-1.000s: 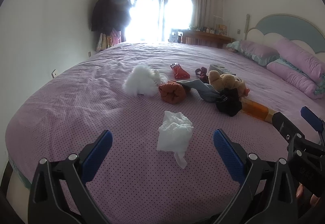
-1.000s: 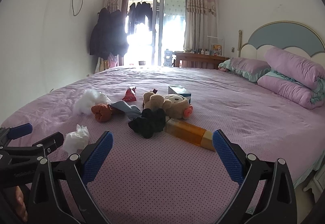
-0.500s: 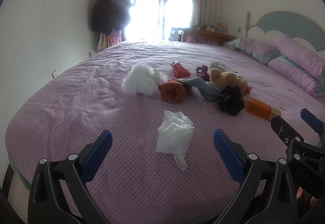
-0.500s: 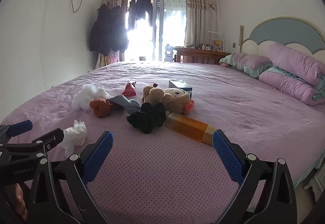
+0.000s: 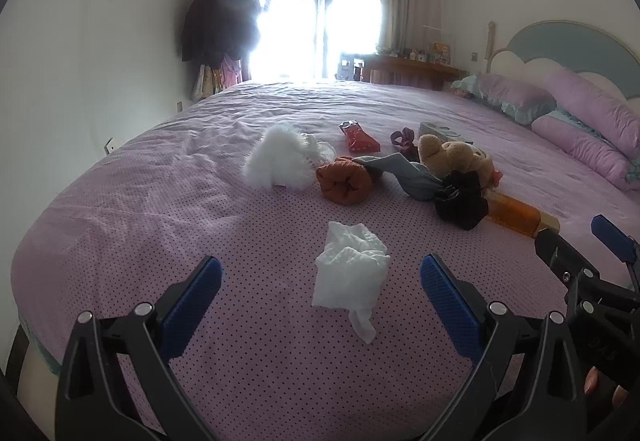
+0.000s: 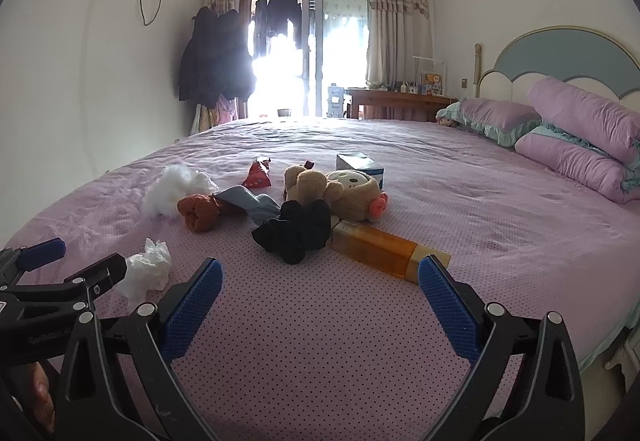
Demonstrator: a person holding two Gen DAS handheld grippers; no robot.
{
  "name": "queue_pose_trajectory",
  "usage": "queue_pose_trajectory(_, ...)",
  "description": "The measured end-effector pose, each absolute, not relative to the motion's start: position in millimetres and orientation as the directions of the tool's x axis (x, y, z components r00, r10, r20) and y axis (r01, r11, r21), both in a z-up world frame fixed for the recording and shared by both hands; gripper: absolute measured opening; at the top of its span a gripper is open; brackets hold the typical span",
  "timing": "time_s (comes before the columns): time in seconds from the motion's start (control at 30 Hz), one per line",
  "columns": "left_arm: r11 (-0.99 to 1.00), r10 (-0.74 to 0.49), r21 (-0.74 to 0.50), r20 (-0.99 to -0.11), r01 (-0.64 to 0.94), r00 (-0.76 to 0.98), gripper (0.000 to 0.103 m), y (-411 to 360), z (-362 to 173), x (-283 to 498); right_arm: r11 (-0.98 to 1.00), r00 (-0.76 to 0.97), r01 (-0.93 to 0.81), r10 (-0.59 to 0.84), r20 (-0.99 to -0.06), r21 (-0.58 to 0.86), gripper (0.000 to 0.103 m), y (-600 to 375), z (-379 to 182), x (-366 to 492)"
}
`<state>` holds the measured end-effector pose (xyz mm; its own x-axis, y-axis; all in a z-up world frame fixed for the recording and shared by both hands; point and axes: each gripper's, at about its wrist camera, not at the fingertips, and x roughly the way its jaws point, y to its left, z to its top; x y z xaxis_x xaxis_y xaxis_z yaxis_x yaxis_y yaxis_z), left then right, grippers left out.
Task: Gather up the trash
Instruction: 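Move the left tool toward the white tissue on the bed, then grasp the white tissue with the left tool while the right tool grasps the black cloth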
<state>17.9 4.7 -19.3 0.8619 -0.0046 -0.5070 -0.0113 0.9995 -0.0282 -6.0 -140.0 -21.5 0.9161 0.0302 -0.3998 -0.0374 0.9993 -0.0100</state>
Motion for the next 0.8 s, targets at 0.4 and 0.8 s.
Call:
queue_pose_trajectory(0.4, 1.0, 0.028, 0.012, -0.539, -0.025, 0.842, 0.099, -2.8, -35.1, 45.2, 1.0, 0.914, -0.024, 0.026, -0.404, 0.01, 0.095, -147.7, -26.0, -3.4)
queue_pose_trajectory(0.8, 0.998, -0.023, 0.037, -0.555, 0.052, 0.831, 0.066, -21.0, -44.2, 67.7, 0.997, 0.908, -0.073, 0.079, -0.412, 0.03, 0.095, -147.6, -30.6, 4.8)
